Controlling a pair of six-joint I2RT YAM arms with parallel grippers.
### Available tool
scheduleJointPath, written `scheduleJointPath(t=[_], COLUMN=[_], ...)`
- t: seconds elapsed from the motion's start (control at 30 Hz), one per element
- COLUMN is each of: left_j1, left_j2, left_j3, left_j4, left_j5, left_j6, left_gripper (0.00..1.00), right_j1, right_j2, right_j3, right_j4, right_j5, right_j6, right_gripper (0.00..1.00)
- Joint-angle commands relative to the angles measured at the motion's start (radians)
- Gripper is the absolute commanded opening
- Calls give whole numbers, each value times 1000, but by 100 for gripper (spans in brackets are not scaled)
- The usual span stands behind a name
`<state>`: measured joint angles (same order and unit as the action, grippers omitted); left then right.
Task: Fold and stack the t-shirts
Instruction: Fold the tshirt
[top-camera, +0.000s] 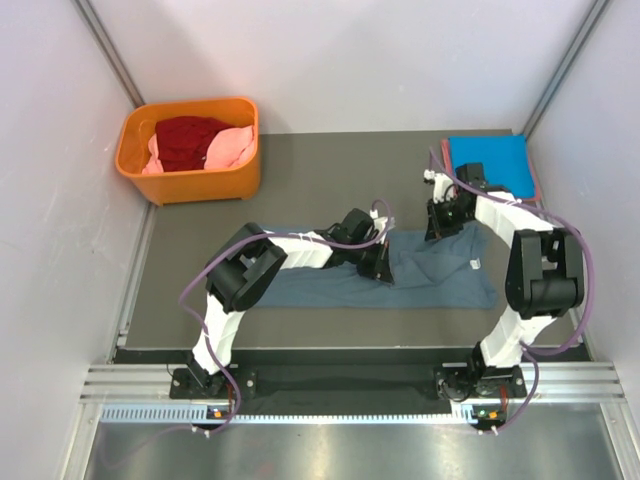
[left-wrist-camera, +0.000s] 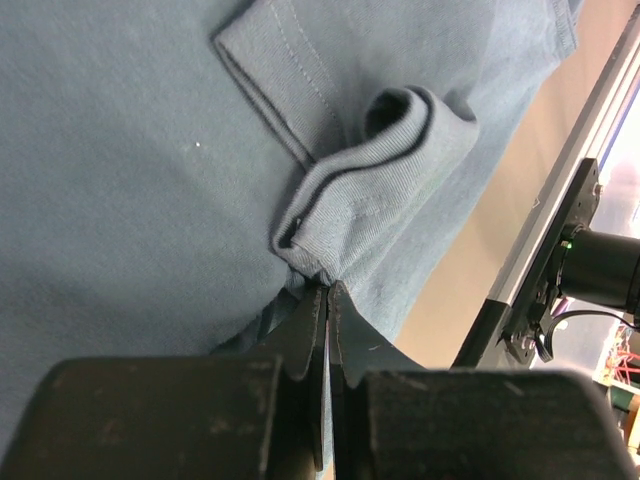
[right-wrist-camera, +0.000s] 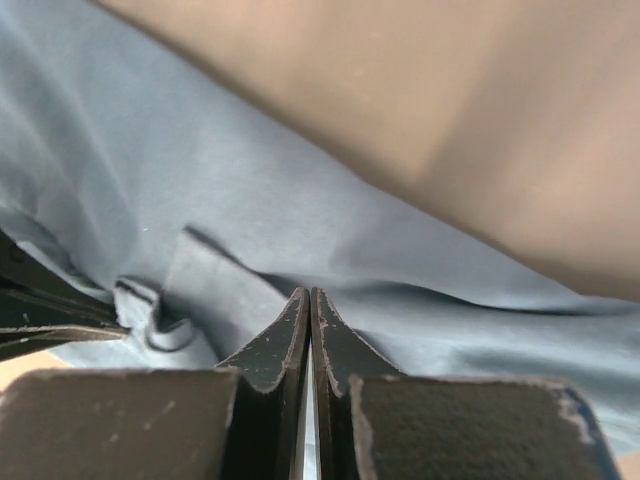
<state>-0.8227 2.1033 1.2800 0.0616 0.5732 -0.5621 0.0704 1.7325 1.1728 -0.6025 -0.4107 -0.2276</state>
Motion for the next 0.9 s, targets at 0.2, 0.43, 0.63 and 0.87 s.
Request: scheduleJointPath(t=[0.2, 0.43, 0.63, 0.87], left_j1=[-16, -18, -20, -21], left_j2=[-46, -43, -34, -12], left_j3=[-41, -53, -48, -25], left_j4=[78, 99, 103, 101], left_j5=[-1, 2, 10, 24], left_j6=[-27, -30, -27, -27], left_gripper=[0, 0, 0, 0], right_j1=[8, 20, 31, 29], right_j2=[15, 99, 179, 200], right_j3=[57, 96, 139, 134], right_j4=[-49, -105, -143, -186], right_j5=[-105, -181, -197, -191], right_j6=[-45, -116, -167, -207], right_gripper=[17, 37, 41, 41])
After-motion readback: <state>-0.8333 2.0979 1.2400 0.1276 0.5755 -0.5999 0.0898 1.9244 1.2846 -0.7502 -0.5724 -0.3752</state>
